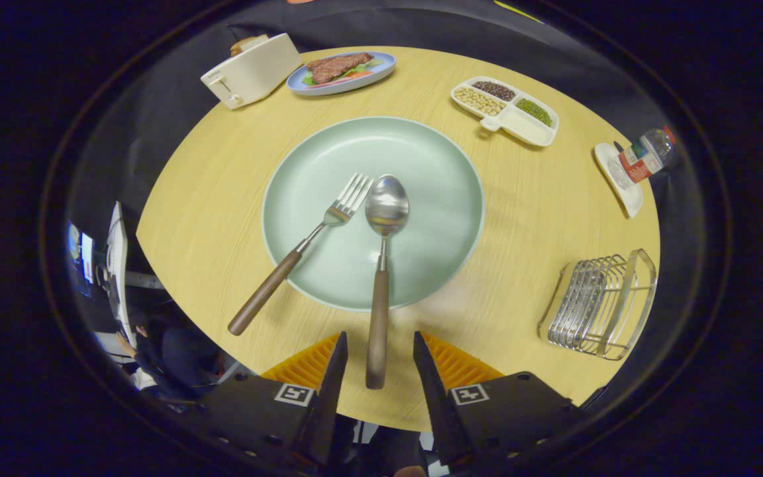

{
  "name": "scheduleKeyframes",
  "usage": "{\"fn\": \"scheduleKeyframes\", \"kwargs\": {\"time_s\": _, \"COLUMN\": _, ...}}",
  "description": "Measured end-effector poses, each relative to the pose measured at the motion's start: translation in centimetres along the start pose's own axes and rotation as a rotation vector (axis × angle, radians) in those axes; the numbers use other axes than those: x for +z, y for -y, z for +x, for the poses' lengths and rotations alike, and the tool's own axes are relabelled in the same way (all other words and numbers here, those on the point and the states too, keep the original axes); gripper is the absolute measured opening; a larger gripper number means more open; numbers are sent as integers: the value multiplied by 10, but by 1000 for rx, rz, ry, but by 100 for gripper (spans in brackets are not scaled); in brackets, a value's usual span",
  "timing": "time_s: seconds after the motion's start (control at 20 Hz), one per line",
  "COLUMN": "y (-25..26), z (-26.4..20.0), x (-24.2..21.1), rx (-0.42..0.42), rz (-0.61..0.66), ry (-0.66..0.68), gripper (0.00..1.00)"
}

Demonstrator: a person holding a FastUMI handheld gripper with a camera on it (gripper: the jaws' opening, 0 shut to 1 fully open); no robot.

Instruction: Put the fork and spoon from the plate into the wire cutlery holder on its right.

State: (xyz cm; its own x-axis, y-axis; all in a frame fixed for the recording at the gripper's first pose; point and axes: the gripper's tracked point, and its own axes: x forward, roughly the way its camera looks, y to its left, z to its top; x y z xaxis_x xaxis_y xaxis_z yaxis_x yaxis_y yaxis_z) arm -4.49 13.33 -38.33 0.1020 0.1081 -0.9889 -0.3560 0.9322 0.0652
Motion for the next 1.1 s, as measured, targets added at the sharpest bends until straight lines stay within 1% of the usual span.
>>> {"fn": "scheduleKeyframes", "kwargs": {"time_s": 0.2, "y": 3, "z": 8, "x": -1, "rx": -18, "rz": -9, "ry": -34, "gripper": 23}}
{"fn": "scheduleKeyframes", "kwargs": {"time_s": 0.25, "y": 3, "z": 6, "x": -2, "rx": -14, "rz": -8, "ry": -33, "gripper": 16}}
{"fn": "scheduleKeyframes", "kwargs": {"time_s": 0.3, "y": 5, "z": 6, "x": -1, "rx": -17, "rz": -11, "ry": -33, "gripper": 11}}
{"fn": "scheduleKeyframes", "kwargs": {"time_s": 0.35, "y": 4, "z": 4, "x": -1, "rx": -9, "rz": -6, "ry": -29, "gripper": 4}}
{"fn": "scheduleKeyframes", "kwargs": {"time_s": 0.4, "y": 2, "z": 1, "x": 0, "rx": 5, "rz": 5, "ry": -24, "gripper": 4}}
{"fn": "scheduleKeyframes", "kwargs": {"time_s": 0.45, "y": 2, "z": -3, "x": 1, "rx": 16, "rz": 17, "ry": -22, "gripper": 1}}
{"fn": "scheduleKeyframes", "kwargs": {"time_s": 0.8, "y": 11, "z": -39, "x": 3, "rx": 64, "rz": 69, "ry": 33, "gripper": 0}}
{"fn": "scheduleKeyframes", "kwargs": {"time_s": 1.0, "y": 26, "z": -84, "x": 6, "rx": 123, "rz": 126, "ry": 63, "gripper": 0}}
{"fn": "scheduleKeyframes", "kwargs": {"time_s": 1.1, "y": 44, "z": -108, "x": 9, "rx": 130, "rz": 162, "ry": 93, "gripper": 0}}
